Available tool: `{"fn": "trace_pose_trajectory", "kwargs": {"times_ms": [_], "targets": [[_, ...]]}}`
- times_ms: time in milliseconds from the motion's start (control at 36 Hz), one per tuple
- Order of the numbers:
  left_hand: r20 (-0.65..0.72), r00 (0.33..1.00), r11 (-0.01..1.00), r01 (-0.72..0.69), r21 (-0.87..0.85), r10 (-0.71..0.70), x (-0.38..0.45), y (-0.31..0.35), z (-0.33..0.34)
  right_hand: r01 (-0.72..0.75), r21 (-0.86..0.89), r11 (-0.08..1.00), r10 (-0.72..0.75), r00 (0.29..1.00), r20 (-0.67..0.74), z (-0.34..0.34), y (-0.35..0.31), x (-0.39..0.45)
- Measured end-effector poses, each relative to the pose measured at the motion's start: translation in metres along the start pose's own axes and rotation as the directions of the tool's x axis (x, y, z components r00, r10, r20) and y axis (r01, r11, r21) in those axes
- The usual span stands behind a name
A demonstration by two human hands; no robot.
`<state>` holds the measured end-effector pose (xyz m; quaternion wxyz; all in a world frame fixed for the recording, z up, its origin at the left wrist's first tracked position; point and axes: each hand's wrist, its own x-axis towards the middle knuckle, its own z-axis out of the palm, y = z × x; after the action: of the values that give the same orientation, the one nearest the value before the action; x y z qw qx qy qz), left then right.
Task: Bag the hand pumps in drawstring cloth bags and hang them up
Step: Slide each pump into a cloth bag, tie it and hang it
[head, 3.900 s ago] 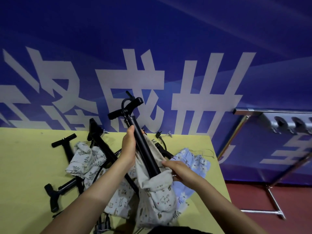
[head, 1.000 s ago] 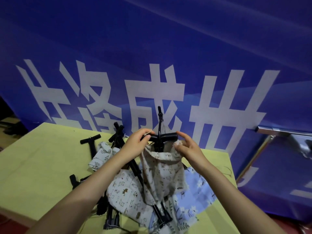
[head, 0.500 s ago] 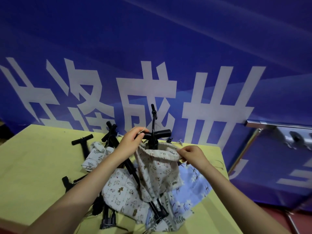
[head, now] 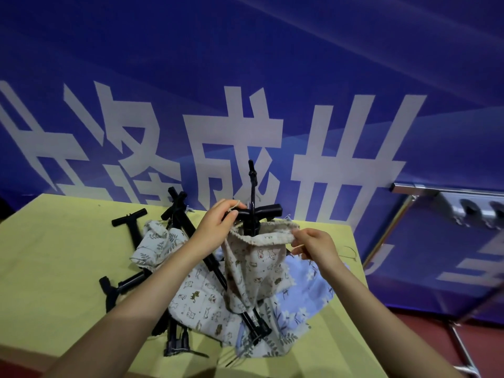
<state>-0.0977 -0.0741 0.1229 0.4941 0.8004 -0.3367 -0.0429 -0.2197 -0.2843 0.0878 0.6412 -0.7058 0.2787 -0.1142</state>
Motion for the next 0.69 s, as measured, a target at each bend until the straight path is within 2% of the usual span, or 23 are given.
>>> {"fn": "trace_pose_trajectory", "kwargs": {"times_ms": [139, 278, 333, 389, 500, 694], "targets": [[0.015, 1.0, 0.999, 0.0, -0.041, 0.0, -0.005, 0.008, 0.003, 0.144, -0.281, 0.949, -0.179, 0.978, -0.105, -0.005, -0.006, -0.004], [0.02, 1.0, 0.998, -0.005, -0.06, 0.006, -0.009, 0.013, 0.004, 0.245, -0.528, 0.813, -0.302, 0.953, -0.024, -0.012, -0.03, -0.006], [0.025, 1.0, 0.998, 0.0, -0.067, 0.002, -0.009, 0.013, 0.004, 0.287, -0.574, 0.767, -0.343, 0.939, 0.011, -0.015, -0.039, -0.004], [0.032, 1.0, 0.997, 0.003, -0.076, -0.001, -0.01, 0.013, 0.005, 0.332, -0.553, 0.764, -0.371, 0.928, 0.044, -0.016, -0.048, -0.002], [0.034, 0.999, 0.997, -0.008, -0.076, 0.01, -0.01, 0.015, 0.008, 0.361, -0.428, 0.829, -0.352, 0.93, 0.103, -0.011, -0.065, -0.003], [-0.038, 0.999, 0.993, 0.002, -0.115, -0.006, -0.014, 0.016, 0.012, 0.262, -0.219, 0.94, -0.237, 0.962, 0.134, -0.001, -0.071, -0.005]]}}
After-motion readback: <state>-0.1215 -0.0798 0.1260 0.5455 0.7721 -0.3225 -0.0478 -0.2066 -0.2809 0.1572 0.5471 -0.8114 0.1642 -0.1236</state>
